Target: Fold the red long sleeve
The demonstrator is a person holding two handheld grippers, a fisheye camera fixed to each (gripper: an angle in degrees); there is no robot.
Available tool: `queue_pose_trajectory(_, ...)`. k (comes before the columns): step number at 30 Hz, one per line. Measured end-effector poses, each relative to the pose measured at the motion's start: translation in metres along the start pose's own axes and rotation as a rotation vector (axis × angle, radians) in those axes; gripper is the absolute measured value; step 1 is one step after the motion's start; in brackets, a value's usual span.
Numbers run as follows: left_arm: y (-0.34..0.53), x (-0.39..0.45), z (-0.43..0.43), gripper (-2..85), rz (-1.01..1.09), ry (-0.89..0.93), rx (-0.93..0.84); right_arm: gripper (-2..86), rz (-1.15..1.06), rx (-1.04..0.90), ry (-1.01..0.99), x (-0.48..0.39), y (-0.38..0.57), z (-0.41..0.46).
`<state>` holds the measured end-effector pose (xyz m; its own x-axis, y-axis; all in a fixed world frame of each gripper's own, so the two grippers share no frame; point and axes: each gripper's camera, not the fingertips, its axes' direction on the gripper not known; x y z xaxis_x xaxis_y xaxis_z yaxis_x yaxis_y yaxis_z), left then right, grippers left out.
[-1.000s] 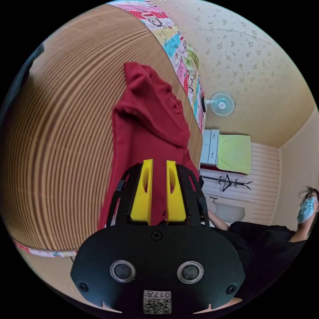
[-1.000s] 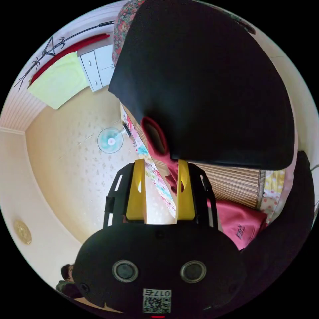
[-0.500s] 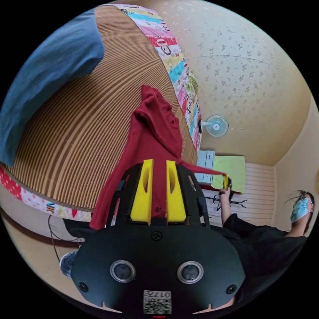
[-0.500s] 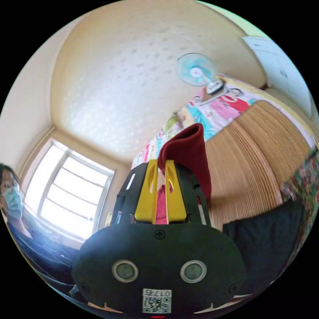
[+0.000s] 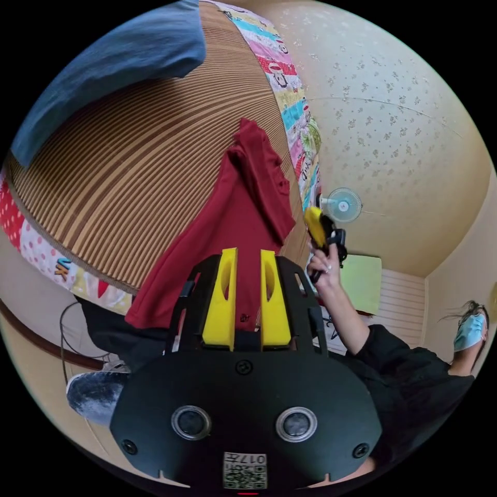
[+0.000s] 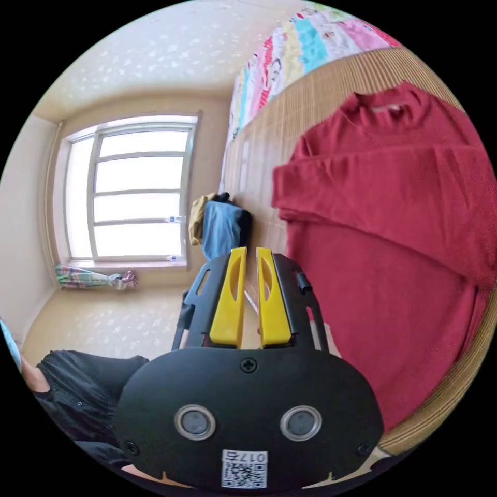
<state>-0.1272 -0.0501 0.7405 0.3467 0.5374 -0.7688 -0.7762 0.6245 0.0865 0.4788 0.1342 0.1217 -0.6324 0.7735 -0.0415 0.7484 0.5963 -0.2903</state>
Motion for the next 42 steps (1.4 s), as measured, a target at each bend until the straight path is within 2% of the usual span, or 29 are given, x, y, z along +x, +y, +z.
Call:
queue_pose_trajectory(6, -0.004, -0.030, -0.016, 9.2, -0.009, -0.168, -0.131, 3.2, 0.205, -0.224, 0.315, 0.108, 0.129, -0.060)
queue_pose_trajectory(8, -0.009, -0.038, -0.013, 9.5, 0.005, -0.262, -0.219, 3.8, 0.274, -0.224, 0.355, 0.125, 0.166, -0.092)
queue_pose_trajectory(13, -0.026, -0.042, 0.003, 11.2, 0.126, -0.505, -0.430, 7.4, 0.387, -0.154, 0.336, 0.141, 0.234, -0.148)
queue_pose_trajectory(17, -0.047, -0.049, 0.018, 12.5, 0.168, -0.503, -0.658, 9.8, 0.448, -0.173, 0.249, 0.152, 0.268, -0.144)
queue_pose_trajectory(20, -0.056, -0.049, 0.032, 13.0, 0.210, -0.534, -0.787, 11.4, 0.502, -0.212, 0.257, 0.163, 0.284, -0.132)
queue_pose_trajectory(24, -0.064, -0.050, 0.048, 12.8, 0.248, -0.580, -0.886, 11.9, 0.617, -0.204, 0.223, 0.181, 0.295, -0.128)
queue_pose_trajectory(28, -0.075, -0.048, 0.047, 8.8, 0.311, -0.675, -0.930, 6.8, 0.634, -0.144, 0.193, 0.178, 0.287, -0.135)
queue_pose_trajectory(29, -0.078, -0.049, 0.041, 6.3, 0.318, -0.633, -0.952, 5.4, 0.629, -0.146, 0.207, 0.175, 0.283, -0.139)
queue_pose_trajectory(33, -0.092, -0.051, 0.005, 5.0, 0.283, -0.467, -0.950, 3.5, 0.536, -0.203, 0.115, 0.153, 0.274, -0.167)
queue_pose_trajectory(35, -0.100, -0.044, -0.028, 4.8, 0.264, -0.198, -0.956, 3.3, 0.489, -0.189, 0.038, 0.140, 0.281, -0.195)
queue_pose_trajectory(38, -0.111, -0.020, -0.085, 4.6, 0.285, 0.089, -0.860, 3.1, 0.414, -0.020, -0.165, 0.113, 0.300, -0.258)
queue_pose_trajectory(42, -0.121, 0.019, -0.154, 4.5, 0.338, 0.345, -0.673, 3.0, 0.268, 0.181, -0.397, 0.064, 0.322, -0.335)
